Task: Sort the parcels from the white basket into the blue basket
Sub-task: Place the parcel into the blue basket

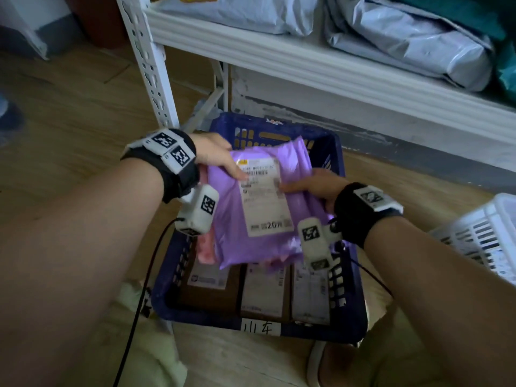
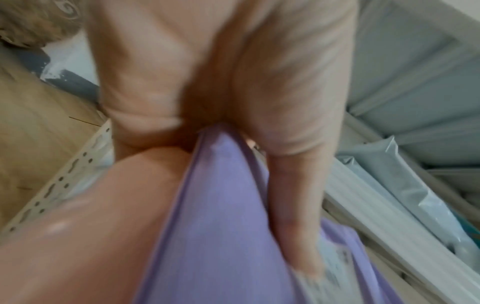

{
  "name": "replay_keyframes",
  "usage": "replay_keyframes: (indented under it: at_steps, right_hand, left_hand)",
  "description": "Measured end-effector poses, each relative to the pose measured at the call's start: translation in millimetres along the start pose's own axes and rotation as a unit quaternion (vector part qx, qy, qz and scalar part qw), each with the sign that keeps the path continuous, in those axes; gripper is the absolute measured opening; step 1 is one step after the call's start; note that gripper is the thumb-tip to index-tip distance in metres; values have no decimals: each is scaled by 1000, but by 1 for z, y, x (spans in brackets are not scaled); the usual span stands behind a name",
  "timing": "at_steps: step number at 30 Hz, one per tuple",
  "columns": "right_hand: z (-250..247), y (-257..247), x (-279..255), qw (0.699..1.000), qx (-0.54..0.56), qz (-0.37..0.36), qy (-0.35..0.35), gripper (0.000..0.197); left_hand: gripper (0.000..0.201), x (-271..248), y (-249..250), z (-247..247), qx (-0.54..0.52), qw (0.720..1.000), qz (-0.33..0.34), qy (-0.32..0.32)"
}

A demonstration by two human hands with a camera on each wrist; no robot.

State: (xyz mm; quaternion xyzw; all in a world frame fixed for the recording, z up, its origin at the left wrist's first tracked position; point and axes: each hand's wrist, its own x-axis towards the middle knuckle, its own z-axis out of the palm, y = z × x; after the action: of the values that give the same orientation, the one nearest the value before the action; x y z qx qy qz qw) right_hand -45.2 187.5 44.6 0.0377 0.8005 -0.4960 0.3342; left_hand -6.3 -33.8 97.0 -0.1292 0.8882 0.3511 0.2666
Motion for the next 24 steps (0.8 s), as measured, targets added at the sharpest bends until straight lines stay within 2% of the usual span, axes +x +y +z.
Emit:
replay_keyframes:
  at_steps: [2,4,5,8,9,13,16,19,22,23,24]
  right_hand:
    - [-13,-12,13,997,21,-39,65,109]
    - [-16,-26,14,992,21,-57,113,97]
    - [-16,-30,14,990,20,-60,128,86]
    - [-22,-25,32,988,25,-51,145,29]
    - [-24,-21,41,988,24,-47,143,20]
    - [-31,-3,95,987,25,-21,157,18]
    - [-21,22,138,988,34,16,147,35]
    - [-7,48,180,987,36,48,148,33]
    - [-10,62,215,982,-59,75,163,27]
    - [-14,66,223,980,-88,84,159,30]
    - [-16,71,228,979,-103,95,151,45]
  left_hand:
    - [34,7,10,-8,-37,996,36,68]
    - [34,20,20,-8,-21,989,66,127]
    - [35,28,24,-7,-4,986,77,149]
    - [39,62,32,1,28,979,98,176]
    - [40,76,32,3,26,978,102,178]
    - [46,135,26,15,1,983,86,165]
    - [50,175,8,28,7,991,49,125]
    - [60,209,-18,45,-31,988,36,150]
    - [77,233,-40,60,-22,988,8,155]
    - [76,238,-48,66,-12,989,-15,149]
    - [74,242,-55,71,-8,989,-41,140]
